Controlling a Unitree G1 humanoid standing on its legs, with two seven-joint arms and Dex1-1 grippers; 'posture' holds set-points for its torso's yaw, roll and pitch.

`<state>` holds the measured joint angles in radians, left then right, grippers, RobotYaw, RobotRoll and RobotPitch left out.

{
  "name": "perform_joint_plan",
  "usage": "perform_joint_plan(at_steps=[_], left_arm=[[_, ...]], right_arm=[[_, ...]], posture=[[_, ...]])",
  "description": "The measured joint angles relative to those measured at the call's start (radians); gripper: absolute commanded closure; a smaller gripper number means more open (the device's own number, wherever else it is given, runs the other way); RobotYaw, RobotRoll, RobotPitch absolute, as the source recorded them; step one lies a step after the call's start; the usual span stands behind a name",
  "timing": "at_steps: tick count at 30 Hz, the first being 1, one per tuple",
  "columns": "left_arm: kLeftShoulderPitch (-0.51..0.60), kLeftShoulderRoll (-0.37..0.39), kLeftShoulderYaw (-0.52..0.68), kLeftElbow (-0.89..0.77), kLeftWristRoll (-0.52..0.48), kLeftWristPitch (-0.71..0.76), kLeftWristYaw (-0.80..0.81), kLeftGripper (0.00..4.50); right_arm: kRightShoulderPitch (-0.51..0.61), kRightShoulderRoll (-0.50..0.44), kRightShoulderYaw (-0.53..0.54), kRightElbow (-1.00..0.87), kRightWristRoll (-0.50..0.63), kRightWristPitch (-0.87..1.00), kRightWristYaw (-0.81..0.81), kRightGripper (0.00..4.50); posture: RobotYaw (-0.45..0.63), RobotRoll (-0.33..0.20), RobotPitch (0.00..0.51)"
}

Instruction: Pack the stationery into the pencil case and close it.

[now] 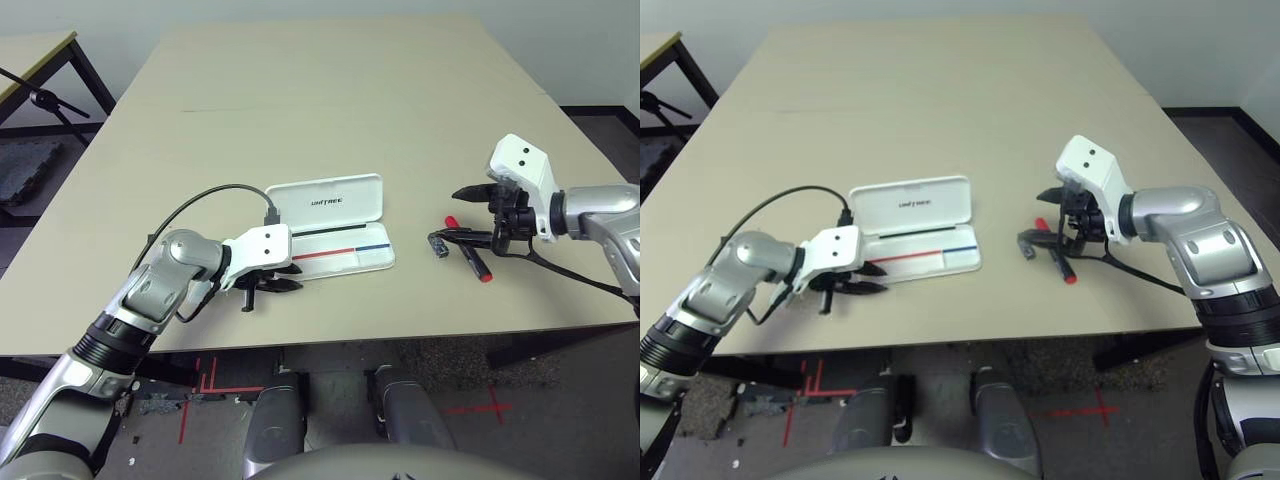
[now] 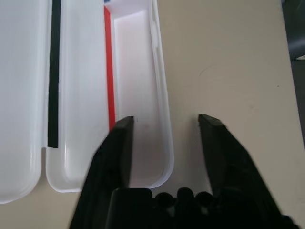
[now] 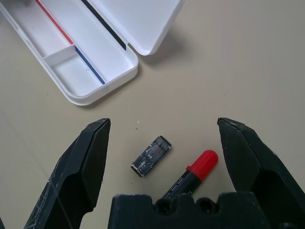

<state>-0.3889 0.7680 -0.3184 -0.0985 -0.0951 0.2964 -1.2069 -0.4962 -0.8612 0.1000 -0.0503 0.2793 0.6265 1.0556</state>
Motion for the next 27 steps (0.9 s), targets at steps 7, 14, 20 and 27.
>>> perform_joint_plan(at_steps=[7, 14, 20, 27], left_arm=[[0.016, 0.034, 0.071, -0.107, -0.063, -0.001, -0.022, 0.03], [0.029, 0.040, 0.178, -0.207, -0.148, 0.029, 0.004, 0.03], [0.025, 0.046, 0.240, -0.217, -0.181, 0.048, 0.032, 0.03], [0.002, 0.049, 0.220, -0.198, -0.177, 0.037, 0.031, 0.03]], right_arm=[[-0.001, 0.004, 0.000, 0.013, -0.006, -0.007, 0.003, 0.00], [0.006, 0.005, -0.099, -0.050, 0.060, 0.073, -0.035, 0.00], [0.013, 0.031, -0.203, -0.166, 0.094, 0.275, -0.225, 0.00], [0.012, 0.027, -0.137, -0.185, 0.050, 0.550, -0.395, 0.00]], posture=[[0.01, 0.000, 0.093], [0.01, 0.000, 0.105], [-0.02, 0.000, 0.104], [-0.04, 0.000, 0.108]])
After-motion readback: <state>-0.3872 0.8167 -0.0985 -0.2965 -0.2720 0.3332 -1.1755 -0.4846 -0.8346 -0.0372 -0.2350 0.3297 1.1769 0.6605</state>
